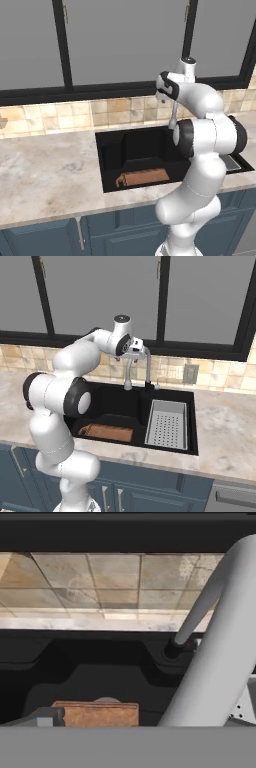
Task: Turn on the sink faucet with hot water and rinse the cutting board for ten seconds, then turn off the faucet. Push the cutting board to reach the water if necessary.
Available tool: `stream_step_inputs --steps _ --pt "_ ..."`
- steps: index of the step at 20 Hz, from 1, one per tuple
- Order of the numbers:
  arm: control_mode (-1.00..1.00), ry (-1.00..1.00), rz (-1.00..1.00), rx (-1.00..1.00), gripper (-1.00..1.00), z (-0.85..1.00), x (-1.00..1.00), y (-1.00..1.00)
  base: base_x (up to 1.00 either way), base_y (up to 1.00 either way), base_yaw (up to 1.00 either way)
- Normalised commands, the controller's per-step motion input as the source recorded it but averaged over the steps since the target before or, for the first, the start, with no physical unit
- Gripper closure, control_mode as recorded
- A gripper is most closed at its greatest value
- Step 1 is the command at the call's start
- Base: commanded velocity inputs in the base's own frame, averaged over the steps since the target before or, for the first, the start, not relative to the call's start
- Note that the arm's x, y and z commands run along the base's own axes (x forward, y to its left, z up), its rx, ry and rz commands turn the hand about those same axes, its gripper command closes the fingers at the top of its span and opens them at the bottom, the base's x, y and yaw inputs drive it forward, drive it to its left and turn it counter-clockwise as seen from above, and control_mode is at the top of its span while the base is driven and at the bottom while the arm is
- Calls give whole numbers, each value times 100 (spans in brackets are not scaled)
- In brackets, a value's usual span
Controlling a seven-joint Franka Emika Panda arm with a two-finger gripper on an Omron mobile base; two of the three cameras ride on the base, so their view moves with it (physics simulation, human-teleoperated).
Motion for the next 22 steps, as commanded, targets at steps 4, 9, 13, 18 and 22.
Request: stream_step_inputs --steps 4,9,13,18,22 --pt "-100 0 0 0 -100 -7 26 76 0 0 0" --pt "-100 0 0 0 -100 -1 34 68 0 0 0" --pt "-100 0 0 0 -100 0 31 41 0 0 0" --pt "-100 0 0 0 -100 0 30 29 0 0 0" --pt "-100 0 0 0 -100 0 27 21 0 0 0"
